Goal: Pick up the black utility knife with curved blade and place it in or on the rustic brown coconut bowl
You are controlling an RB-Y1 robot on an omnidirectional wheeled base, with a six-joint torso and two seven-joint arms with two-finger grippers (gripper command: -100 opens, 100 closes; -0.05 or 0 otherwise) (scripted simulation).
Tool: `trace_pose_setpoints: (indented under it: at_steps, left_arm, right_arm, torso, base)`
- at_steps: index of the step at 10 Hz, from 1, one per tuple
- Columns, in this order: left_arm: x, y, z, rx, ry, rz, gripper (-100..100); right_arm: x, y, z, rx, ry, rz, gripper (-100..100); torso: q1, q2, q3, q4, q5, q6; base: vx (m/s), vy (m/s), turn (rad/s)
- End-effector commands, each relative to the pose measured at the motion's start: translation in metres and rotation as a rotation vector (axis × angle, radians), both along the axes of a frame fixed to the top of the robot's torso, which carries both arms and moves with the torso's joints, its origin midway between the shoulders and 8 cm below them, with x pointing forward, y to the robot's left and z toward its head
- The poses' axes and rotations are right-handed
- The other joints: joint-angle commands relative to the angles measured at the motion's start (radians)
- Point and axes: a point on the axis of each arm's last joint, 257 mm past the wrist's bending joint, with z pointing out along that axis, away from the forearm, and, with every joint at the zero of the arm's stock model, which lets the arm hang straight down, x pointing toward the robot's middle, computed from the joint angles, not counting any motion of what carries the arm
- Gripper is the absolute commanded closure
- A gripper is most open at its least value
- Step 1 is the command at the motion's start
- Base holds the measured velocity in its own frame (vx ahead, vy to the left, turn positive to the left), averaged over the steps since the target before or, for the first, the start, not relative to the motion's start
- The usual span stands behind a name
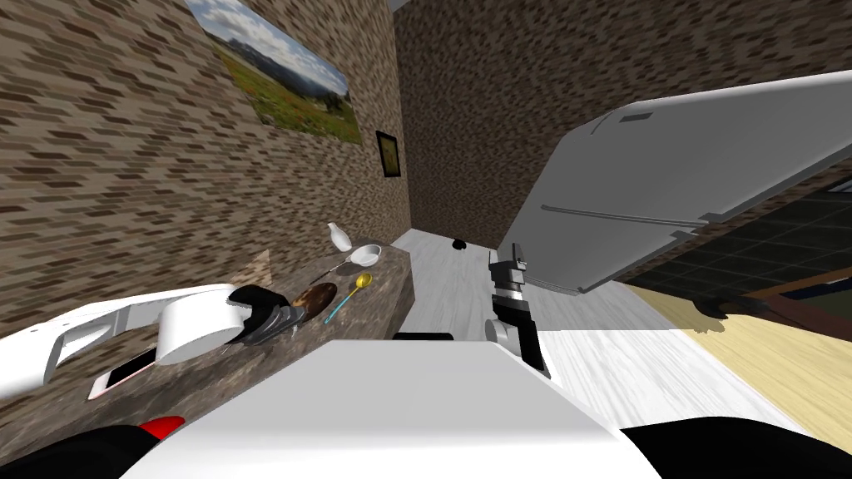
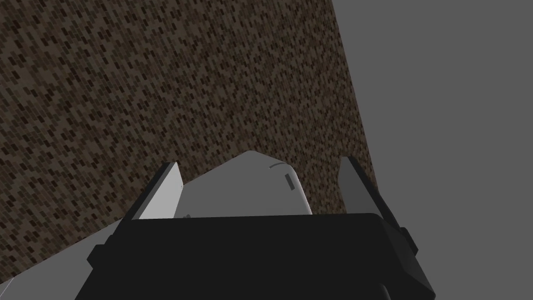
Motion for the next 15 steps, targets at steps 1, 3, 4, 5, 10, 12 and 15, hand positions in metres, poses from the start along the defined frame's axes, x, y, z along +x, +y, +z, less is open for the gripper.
trace_pose_setpoints:
  at_steps: [1, 3, 4, 5, 10, 12, 15]
  left_arm:
    - [0.002, 0.0, 0.004, -0.004, 0.005, 0.02, 100]
    - [0.002, 0.0, 0.007, -0.014, 0.011, 0.048, 100]
    - [0.001, 0.001, 0.008, -0.021, 0.014, 0.065, 100]
    - [0.0, 0.001, 0.01, -0.028, 0.018, 0.083, 100]
    - [-0.01, 0.003, 0.017, -0.076, 0.043, 0.183, 100]
    - [-0.014, 0.003, 0.02, -0.098, 0.053, 0.221, 100]
    - [-0.021, 0.003, 0.023, -0.129, 0.065, 0.268, 100]
  right_arm:
    - [0.0, 0.0, 0.0, 0.0, 0.0, 0.0, 0]
    - [0.0, 0.0, 0.0, 0.0, 0.0, 0.0, 0]
    - [0.0, 0.0, 0.0, 0.0, 0.0, 0.0, 0]
    - [0.0, 0.0, 0.0, 0.0, 0.0, 0.0, 0]
    - [0.0, 0.0, 0.0, 0.0, 0.0, 0.0, 0]
    - [0.0, 0.0, 0.0, 0.0, 0.0, 0.0, 0]
    - [0.0, 0.0, 0.0, 0.0, 0.0, 0.0, 0]
  torso:
    - [0.0, 0.0, 0.0, 0.0, 0.0, 0.0]
    - [0.0, -0.001, -0.001, 0.0, 0.0, -0.001]
    - [0.0, -0.001, -0.001, 0.0, 0.0, -0.001]
    - [0.0, -0.001, 0.0, 0.0, 0.0, -0.001]
    - [0.0, -0.002, -0.001, 0.0, 0.0, -0.001]
    - [0.0, -0.001, -0.001, 0.0, 0.0, -0.002]
    - [0.0, -0.001, 0.0, 0.0, 0.0, -0.002]
  base:
    - [0.015, 0.029, -0.088]
    - [0.015, 0.023, -0.069]
    - [0.013, 0.016, -0.085]
    - [0.016, 0.015, -0.089]
    - [0.025, 0.026, -0.096]
    - [0.023, 0.025, -0.092]
    - [0.019, 0.021, -0.081]
